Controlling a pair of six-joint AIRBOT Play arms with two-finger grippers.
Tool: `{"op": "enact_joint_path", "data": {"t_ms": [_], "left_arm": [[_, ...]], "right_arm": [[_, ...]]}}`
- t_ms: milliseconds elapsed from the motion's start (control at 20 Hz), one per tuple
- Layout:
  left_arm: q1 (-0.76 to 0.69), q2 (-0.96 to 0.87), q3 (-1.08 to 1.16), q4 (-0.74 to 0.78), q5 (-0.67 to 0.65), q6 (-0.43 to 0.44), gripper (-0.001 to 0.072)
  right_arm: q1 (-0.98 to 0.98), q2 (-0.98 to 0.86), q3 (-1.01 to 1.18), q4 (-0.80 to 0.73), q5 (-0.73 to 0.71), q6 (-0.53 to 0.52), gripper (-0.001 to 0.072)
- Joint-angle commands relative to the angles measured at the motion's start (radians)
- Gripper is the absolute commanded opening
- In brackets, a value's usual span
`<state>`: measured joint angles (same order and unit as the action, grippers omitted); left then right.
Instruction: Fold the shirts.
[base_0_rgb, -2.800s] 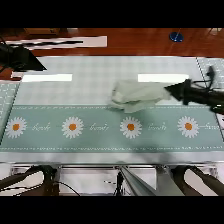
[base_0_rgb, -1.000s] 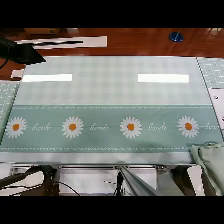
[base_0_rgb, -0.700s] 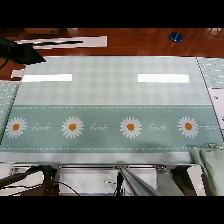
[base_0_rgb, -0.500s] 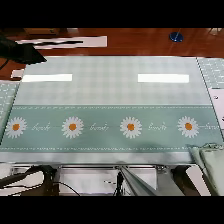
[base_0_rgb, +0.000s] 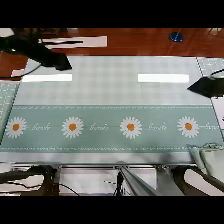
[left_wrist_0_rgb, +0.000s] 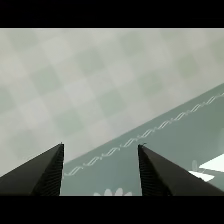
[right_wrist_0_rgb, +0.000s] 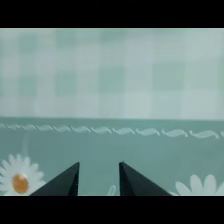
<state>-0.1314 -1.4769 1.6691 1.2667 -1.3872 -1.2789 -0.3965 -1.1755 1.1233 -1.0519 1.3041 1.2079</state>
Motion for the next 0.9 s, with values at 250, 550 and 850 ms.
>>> {"op": "enact_joint_path", "data": {"t_ms": [250,550,850], "left_arm": [[-0.233,-0.021,-0.115,0.304,-0.053,-0.184,0.0449],[-0.264,0.201,-0.5,0.195,0.294,-0.237,0.0449],[-0.272,0.252,-0.541,0.2,0.41,-0.238,0.0449]], "right_arm": [[0.261,-0.031,0.005,-0.233,-0.03,0.013,0.0333],[0.349,-0.031,0.005,-0.229,-0.097,-0.014,0.0348],[0.352,-0.031,0.005,-0.247,-0.185,-0.012,0.0348]]}}
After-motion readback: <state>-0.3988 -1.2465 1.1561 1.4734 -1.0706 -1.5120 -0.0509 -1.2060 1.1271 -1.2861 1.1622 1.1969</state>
